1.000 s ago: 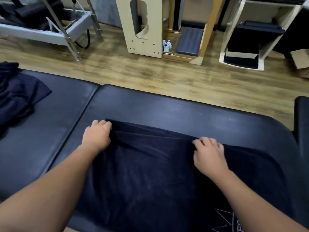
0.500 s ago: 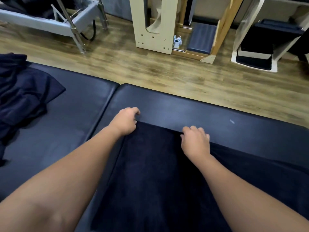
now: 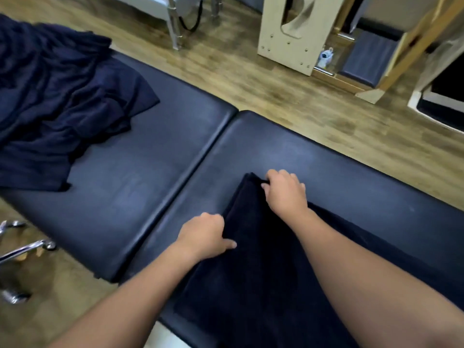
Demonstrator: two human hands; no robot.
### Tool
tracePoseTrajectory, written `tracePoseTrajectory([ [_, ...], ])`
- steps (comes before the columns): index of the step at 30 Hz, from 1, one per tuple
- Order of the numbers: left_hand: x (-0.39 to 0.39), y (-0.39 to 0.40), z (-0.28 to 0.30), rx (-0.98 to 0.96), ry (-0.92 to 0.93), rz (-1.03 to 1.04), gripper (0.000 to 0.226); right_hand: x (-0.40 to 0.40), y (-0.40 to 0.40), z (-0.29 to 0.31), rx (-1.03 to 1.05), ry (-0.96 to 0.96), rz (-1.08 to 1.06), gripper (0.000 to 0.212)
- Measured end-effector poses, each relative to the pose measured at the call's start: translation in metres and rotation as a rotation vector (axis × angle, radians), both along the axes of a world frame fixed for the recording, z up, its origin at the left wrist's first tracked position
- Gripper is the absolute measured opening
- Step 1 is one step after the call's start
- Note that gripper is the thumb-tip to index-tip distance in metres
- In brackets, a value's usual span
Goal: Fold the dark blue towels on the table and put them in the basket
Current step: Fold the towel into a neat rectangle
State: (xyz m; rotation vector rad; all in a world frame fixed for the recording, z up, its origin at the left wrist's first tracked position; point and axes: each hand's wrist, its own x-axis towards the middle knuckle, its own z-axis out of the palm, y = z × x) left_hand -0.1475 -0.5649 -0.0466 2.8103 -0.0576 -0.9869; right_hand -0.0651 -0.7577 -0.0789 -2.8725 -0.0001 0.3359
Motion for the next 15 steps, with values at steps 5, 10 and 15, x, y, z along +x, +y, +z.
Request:
tracePoseTrajectory([
  [5, -0.050, 0.033, -0.011, -0.082, 0.099, 0.135, 0.038, 0.026, 0.011, -0.005, -0.014, 0.024, 0.037, 0.020],
  [10, -0.084, 0.053, -0.018, -0.172, -0.016, 0.364, 0.022, 0.024, 0.028, 0.005, -0.192, -0.110, 0.389, 0.032],
  [15, -0.098, 0.042, -0.021, -0.089, 0.043, 0.220, 0.039, 0.003, 0.034, 0.011, -0.217, 0.044, 0.664, 0.049],
])
